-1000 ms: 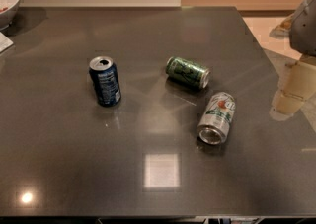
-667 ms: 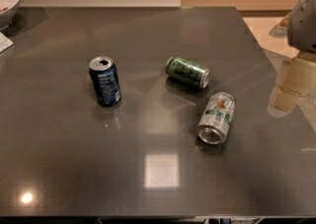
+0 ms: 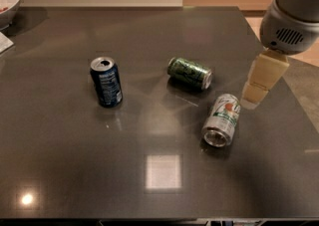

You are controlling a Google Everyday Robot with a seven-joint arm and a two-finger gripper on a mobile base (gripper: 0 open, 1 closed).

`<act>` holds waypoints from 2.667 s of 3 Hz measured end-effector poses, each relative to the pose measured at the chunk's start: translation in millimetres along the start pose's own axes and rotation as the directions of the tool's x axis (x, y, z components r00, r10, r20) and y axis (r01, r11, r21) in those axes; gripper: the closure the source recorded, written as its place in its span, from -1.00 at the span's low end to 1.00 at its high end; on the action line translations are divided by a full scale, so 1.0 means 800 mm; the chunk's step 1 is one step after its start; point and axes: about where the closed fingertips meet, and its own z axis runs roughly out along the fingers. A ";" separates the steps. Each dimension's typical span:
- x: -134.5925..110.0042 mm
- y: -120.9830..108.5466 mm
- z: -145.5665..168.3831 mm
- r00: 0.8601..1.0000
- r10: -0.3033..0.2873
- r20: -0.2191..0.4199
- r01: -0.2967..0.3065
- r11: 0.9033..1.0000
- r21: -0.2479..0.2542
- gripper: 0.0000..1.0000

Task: Place 7up can upright

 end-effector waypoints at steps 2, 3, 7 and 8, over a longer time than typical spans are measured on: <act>-0.032 -0.005 0.038 0.960 0.244 -0.136 -0.241 0.970 0.041 -1.00; -0.044 0.003 0.049 0.907 0.401 -0.127 -0.398 0.916 0.047 -1.00; -0.050 0.018 0.071 0.731 0.673 -0.114 -0.673 0.738 0.047 -1.00; -0.051 0.022 0.084 0.629 0.762 -0.152 -0.766 0.641 0.044 -1.00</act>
Offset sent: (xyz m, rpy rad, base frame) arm 0.0176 0.0360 -0.0387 -0.0101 0.0980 -0.8539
